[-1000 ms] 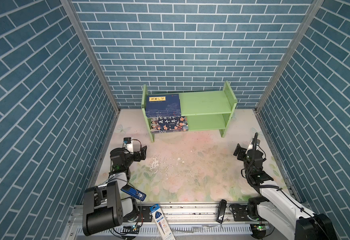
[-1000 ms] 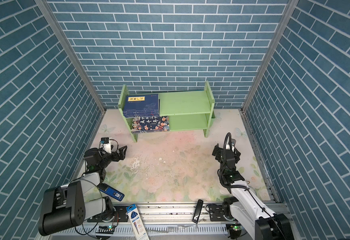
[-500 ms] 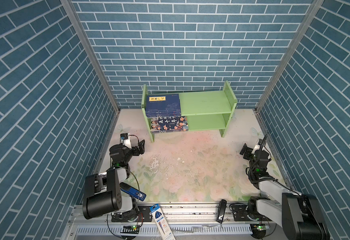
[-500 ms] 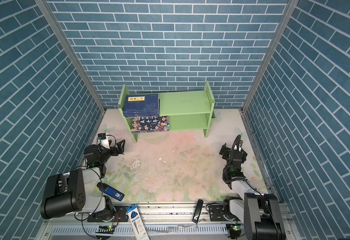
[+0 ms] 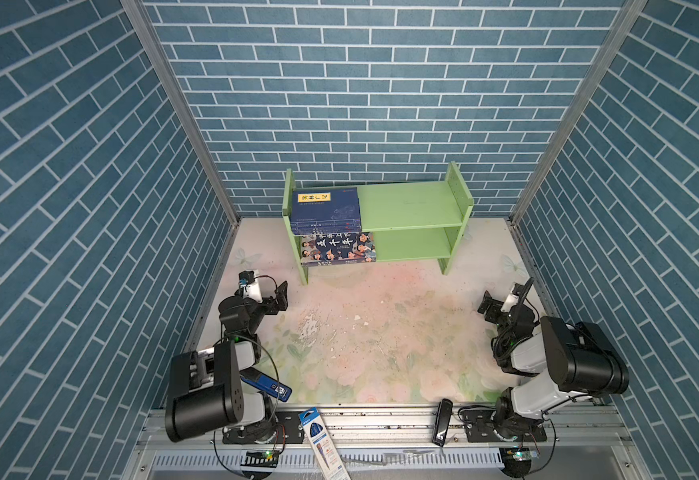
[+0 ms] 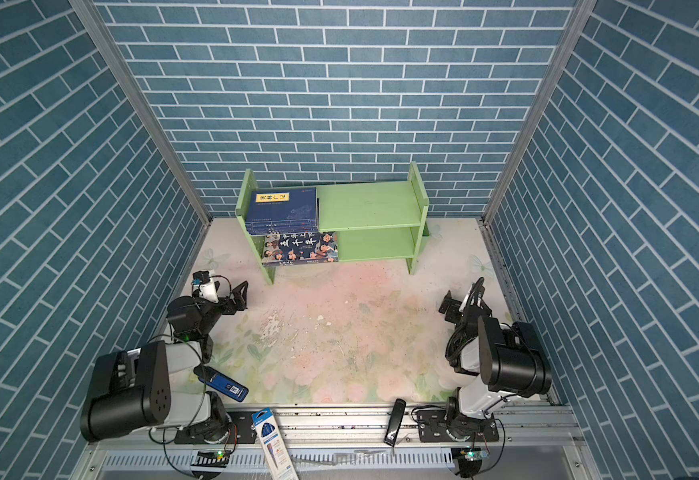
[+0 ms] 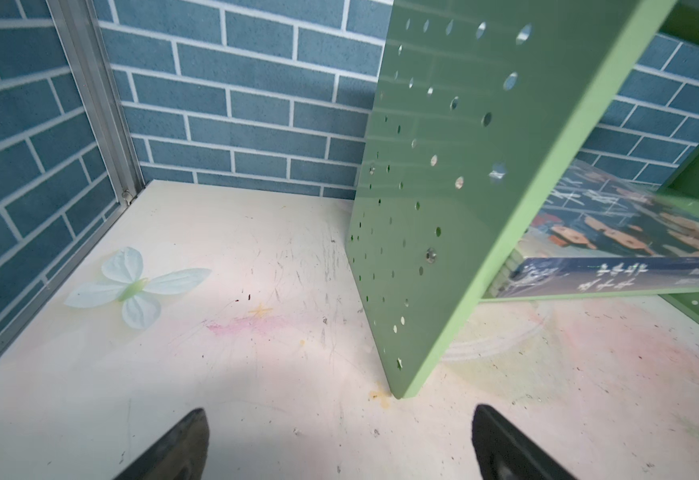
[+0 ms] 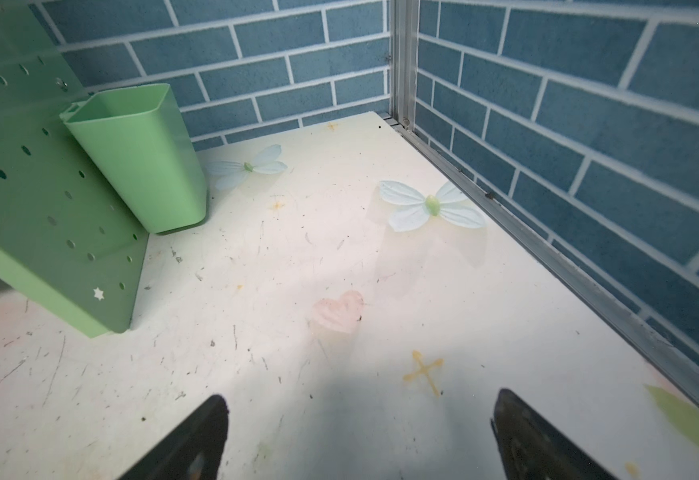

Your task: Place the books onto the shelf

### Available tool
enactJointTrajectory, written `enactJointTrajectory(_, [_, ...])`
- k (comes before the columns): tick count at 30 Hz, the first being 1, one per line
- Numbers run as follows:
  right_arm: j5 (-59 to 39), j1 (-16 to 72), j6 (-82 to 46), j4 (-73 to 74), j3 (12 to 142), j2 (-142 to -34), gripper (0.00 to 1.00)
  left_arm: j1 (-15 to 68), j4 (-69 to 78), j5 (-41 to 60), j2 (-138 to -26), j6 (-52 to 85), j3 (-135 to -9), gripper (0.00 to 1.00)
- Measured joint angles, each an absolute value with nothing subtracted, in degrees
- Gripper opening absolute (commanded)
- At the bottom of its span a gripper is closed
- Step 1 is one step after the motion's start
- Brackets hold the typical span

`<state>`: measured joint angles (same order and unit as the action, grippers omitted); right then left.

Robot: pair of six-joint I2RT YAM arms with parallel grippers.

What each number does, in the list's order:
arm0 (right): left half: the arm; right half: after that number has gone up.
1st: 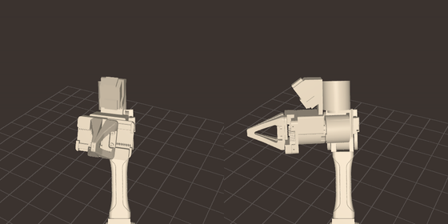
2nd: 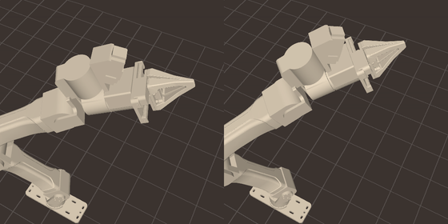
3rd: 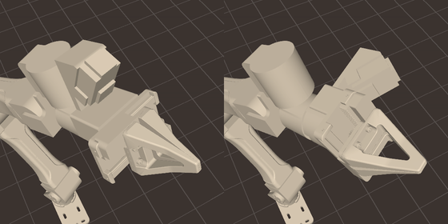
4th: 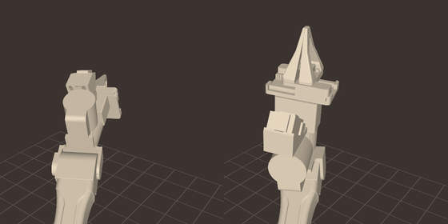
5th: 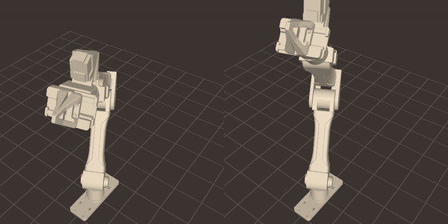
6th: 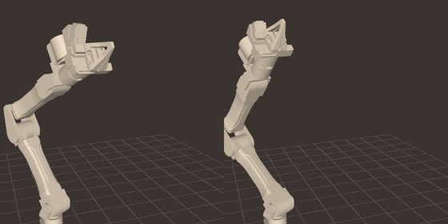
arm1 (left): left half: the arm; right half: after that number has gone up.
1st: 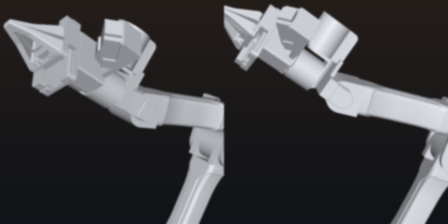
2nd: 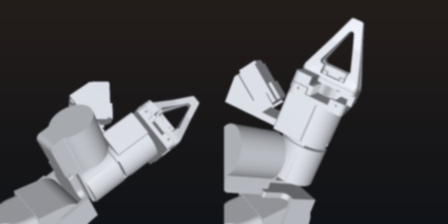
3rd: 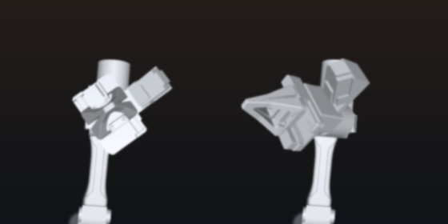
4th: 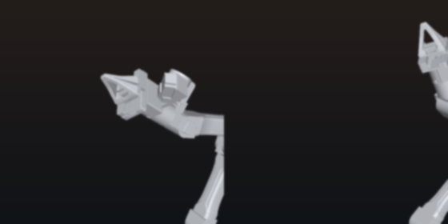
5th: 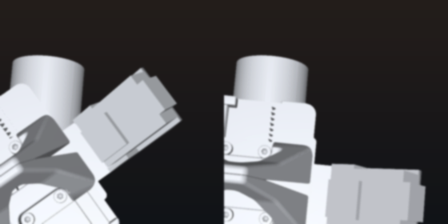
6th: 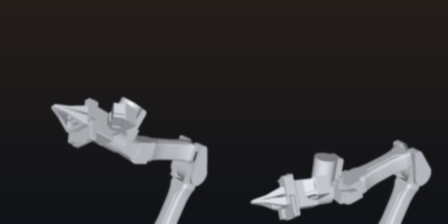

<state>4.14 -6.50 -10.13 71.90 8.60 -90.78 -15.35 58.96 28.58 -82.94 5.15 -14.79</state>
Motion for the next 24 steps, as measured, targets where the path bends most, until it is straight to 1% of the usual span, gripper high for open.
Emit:
enactJointTrajectory(2, [2.8,-7.5,-10.2,73.6,8.6,-90.8,0.99,-14.8,60.4,28.4,-86.5,5.4,-14.9,1.0])
enactJointTrajectory(4, [1.4,-8.5,-10.3,74.1,8.7,-90.8,0.99,-14.2,61.1,28.0,-87.0,5.3,-14.6,1.0])
enactJointTrajectory(7, [-1.2,-9.4,-10.3,71.8,10.4,-90.6,0.99,-13.1,67.0,27.6,-87.4,4.8,-13.2,1.0])
enactJointTrajectory(9, [-3.2,-9.5,-10.3,69.2,12.6,-90.3,0.99,-11.0,71.1,25.9,-87.6,3.3,-10.8,1.0])
enactJointTrajectory(13, [-5.7,-9.5,-10.2,67.0,14.9,-89.8,0.99,-5.3,73.5,20.7,-89.3,0.2,-9.1,1.0])
enactJointTrajectory(17, [-6.6,-9.4,-10.2,63.4,15.7,-89.7,0.99,-4.6,71.5,15.6,-89.3,-0.6,-10.7,1.0])
enactJointTrajectory(20, [-6.7,-8.7,-10.0,59.5,17.6,-89.7,0.99,-4.6,69.1,14.6,-89.1,-0.9,-12.5,1.0])
enactJointTrajectory(24, [-6.9,-7.6,-9.3,57.6,19.1,-89.5,0.99,-4.5,61.8,13.7,-89.0,-1.2,-18.0,1.0])
